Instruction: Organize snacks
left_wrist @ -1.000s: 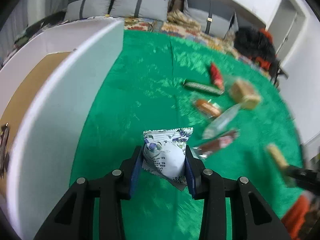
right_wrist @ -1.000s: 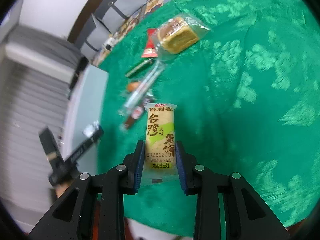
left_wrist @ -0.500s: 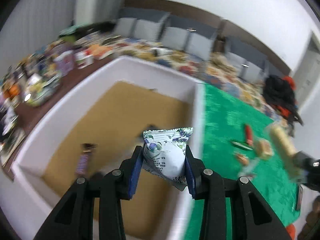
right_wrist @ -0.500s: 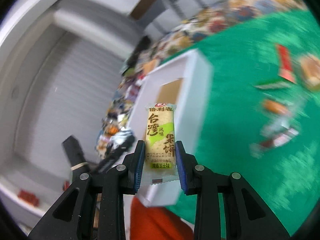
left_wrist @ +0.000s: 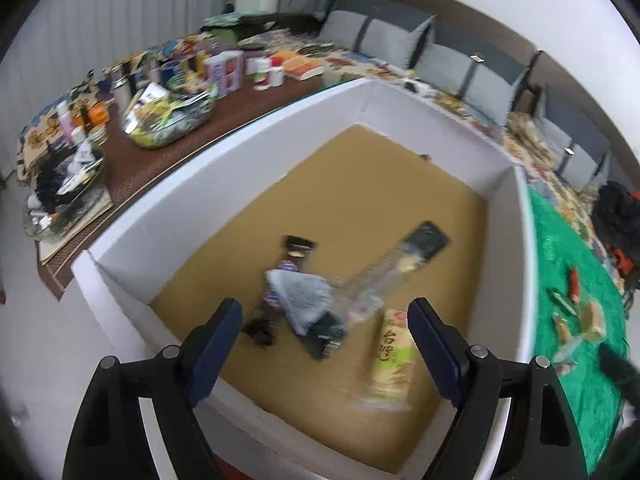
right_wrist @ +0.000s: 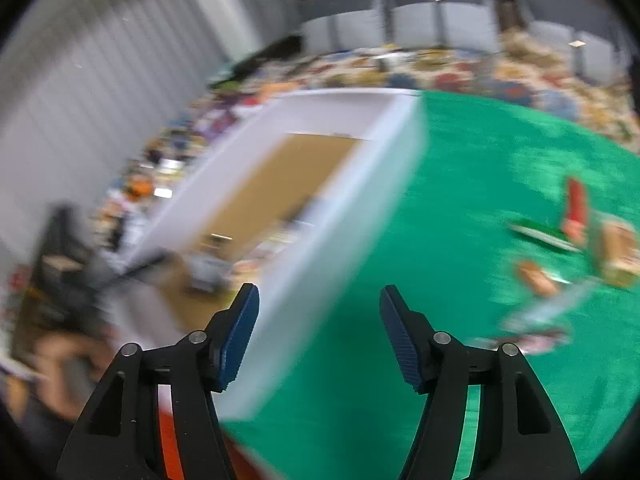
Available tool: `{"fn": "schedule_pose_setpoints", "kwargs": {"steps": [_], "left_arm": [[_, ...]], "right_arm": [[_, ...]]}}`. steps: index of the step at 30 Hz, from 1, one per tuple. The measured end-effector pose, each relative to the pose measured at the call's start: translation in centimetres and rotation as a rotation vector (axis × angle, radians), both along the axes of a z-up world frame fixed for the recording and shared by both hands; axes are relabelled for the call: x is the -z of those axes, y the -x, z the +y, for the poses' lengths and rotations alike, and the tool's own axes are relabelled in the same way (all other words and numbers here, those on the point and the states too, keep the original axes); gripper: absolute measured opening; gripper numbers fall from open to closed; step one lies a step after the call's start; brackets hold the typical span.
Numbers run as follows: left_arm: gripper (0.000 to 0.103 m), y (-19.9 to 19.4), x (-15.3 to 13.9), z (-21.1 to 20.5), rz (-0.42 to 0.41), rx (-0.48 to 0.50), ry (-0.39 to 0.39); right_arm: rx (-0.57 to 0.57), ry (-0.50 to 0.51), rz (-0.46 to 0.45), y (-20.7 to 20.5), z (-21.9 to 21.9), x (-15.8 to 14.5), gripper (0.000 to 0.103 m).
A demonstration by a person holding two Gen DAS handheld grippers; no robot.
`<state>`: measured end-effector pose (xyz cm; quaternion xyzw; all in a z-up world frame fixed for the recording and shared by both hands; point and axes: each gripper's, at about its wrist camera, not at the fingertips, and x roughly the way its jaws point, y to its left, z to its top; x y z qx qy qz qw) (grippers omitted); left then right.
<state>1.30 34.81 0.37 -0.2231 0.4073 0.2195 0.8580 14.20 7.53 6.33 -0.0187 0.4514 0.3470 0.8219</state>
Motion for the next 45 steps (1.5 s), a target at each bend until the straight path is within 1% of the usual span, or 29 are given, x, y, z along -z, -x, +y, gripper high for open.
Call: {"fn": "schedule_pose_setpoints", "kwargs": {"steps": [1, 2, 3, 6, 7, 9, 10, 11, 12, 14, 16, 17, 18, 19, 20, 22, 23, 25, 27, 29, 31, 32, 36, 37, 40, 45], "left_arm": [[0.084, -0.1, -0.5, -0.9, -0.020, 0.018, 0.001], [0.084, -0.4, -1.1, -2.2, -0.048, 0.048, 0.005], [0.084, -0.8, -1.9, -3.5, -0.070, 0.079, 0.010], [0.084, -1.8, -3.6, -8.6, -0.135, 0.209, 0.032], [0.085, -2.1, -4.1, -10.3, -0.152, 0.253, 0.036], [0.087, -2.8, -5.0, -14.3, -0.178, 0.348, 0.038], [0.093, -3.3, -5.2, -16.6, -0.189, 0.403, 0.040], [0.096, -3.7, -5.2, -18.4, -0.192, 0.445, 0.042], [0.099, -4.4, -4.7, -20.9, -0.188, 0.500, 0.042], [0.099, -5.6, -3.5, -24.2, -0.158, 0.556, 0.031], [0.099, -7.3, -1.0, -27.4, -0.099, 0.602, 0.019], [0.099, -7.7, 0.0, -28.1, -0.078, 0.607, 0.015], [0.099, -8.8, 1.7, -29.1, -0.040, 0.609, 0.009], [0.099, -9.6, 2.9, -29.6, -0.016, 0.606, 0.004], [0.099, -10.2, 3.9, -29.9, 0.003, 0.600, -0.002], [0.099, -11.8, 6.1, -30.3, 0.034, 0.579, -0.016], [0.099, -12.5, 6.9, -30.4, 0.049, 0.567, -0.022], [0.098, -13.4, 8.1, -30.1, 0.061, 0.544, -0.031], [0.098, -14.2, 9.0, -29.8, 0.063, 0.524, -0.042], [0.098, -14.9, 10.1, -29.3, 0.078, 0.499, -0.030], [0.099, -14.9, 10.4, -28.9, 0.041, 0.488, -0.046], [0.099, -14.8, 10.6, -28.8, 0.035, 0.487, -0.045], [0.099, -14.4, 10.8, -29.0, -0.002, 0.501, -0.086], [0.099, -14.3, 10.8, -28.9, -0.012, 0.499, -0.086], [0.099, -14.6, 10.8, -28.6, -0.017, 0.488, -0.072], [0.101, -14.5, 10.8, -28.7, -0.007, 0.491, -0.085]], "right_arm": [[0.043, 0.067, -0.042, -0.1, -2.6, 1.6, 0.067], [0.075, 0.115, -0.065, -0.4, -4.1, 3.0, 0.067], [0.121, 0.183, -0.088, -0.6, -6.8, 4.7, 0.067], [0.255, 0.327, -0.121, -1.2, -14.1, 8.4, 0.067], [0.309, 0.352, -0.125, -1.3, -16.8, 9.2, 0.067], [0.410, 0.369, -0.126, -1.7, -21.2, 10.1, 0.067], [0.458, 0.373, -0.128, -2.0, -22.8, 10.3, 0.067], [0.516, 0.369, -0.126, -2.4, -25.0, 10.5, 0.067], [0.564, 0.359, -0.116, -2.8, -26.8, 10.8, 0.067], [0.647, 0.338, -0.093, -3.8, -29.6, 10.7, 0.067], [0.700, 0.322, -0.063, -4.7, -31.4, 11.0, 0.067], [0.720, 0.321, -0.048, -5.4, -32.2, 11.2, 0.067], [0.734, 0.321, -0.035, -5.9, -32.7, 11.4, 0.067], [0.742, 0.317, -0.026, -6.7, -33.0, 11.8, 0.073], [0.753, 0.309, -0.036, -7.3, -33.3, 11.8, 0.075], [0.772, 0.323, -0.051, -7.8, -33.8, 12.1, 0.085], [0.781, 0.325, -0.065, -8.3, -33.9, 12.4, 0.087], [0.798, 0.295, -0.045, -9.2, -34.7, 12.7, 0.094], [0.798, 0.299, -0.044, -9.4, -34.6, 12.7, 0.095], [0.799, 0.295, -0.044, -9.4, -34.6, 12.7, 0.095], [0.799, 0.296, -0.043, -9.5, -34.5, 12.7, 0.095], [0.799, 0.296, -0.043, -9.5, -34.5, 12.7, 0.095], [0.799, 0.296, -0.043, -9.4, -34.5, 12.7, 0.095], [0.799, 0.296, -0.043, -9.5, -34.5, 12.7, 0.095], [0.798, 0.297, -0.043, -9.5, -34.5, 12.7, 0.095], [0.798, 0.297, -0.043, -9.4, -34.6, 12.7, 0.095]]}}
